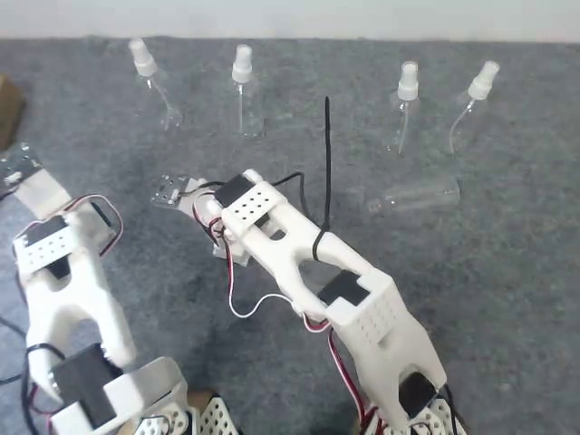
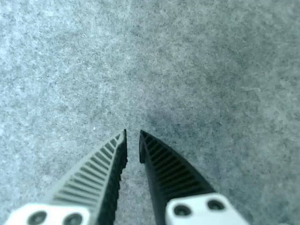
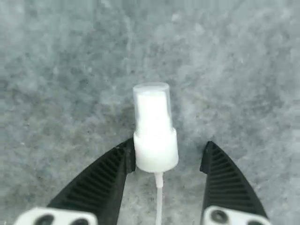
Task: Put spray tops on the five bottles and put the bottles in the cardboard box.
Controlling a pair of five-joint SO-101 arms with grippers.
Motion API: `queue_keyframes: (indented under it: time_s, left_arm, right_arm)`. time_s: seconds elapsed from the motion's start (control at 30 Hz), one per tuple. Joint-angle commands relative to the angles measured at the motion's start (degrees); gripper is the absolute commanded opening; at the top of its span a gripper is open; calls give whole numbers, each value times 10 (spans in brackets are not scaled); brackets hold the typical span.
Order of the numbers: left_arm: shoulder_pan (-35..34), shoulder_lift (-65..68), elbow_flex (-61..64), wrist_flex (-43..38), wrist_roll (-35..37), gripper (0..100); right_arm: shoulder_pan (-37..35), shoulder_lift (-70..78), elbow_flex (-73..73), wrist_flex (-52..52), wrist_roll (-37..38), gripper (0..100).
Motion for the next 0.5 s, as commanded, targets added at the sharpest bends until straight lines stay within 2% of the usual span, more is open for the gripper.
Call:
queue_keyframes:
  time_s: [0.0, 0.2, 0.37, 0.47]
  left_arm:
    - [-1, -29, -31, -11, 7, 44]
    - [-1, -29, -31, -11, 7, 44]
    - [-1, -29, -31, -11, 7, 44]
    - [-1, -29, -31, -11, 7, 44]
  right_arm:
    - [7, -9, -21, -8, 24, 170]
    - [7, -10, -25, -7, 36, 13]
    - [9, -10, -76, 65, 31, 7]
    - [9, -10, -117, 116, -15, 7]
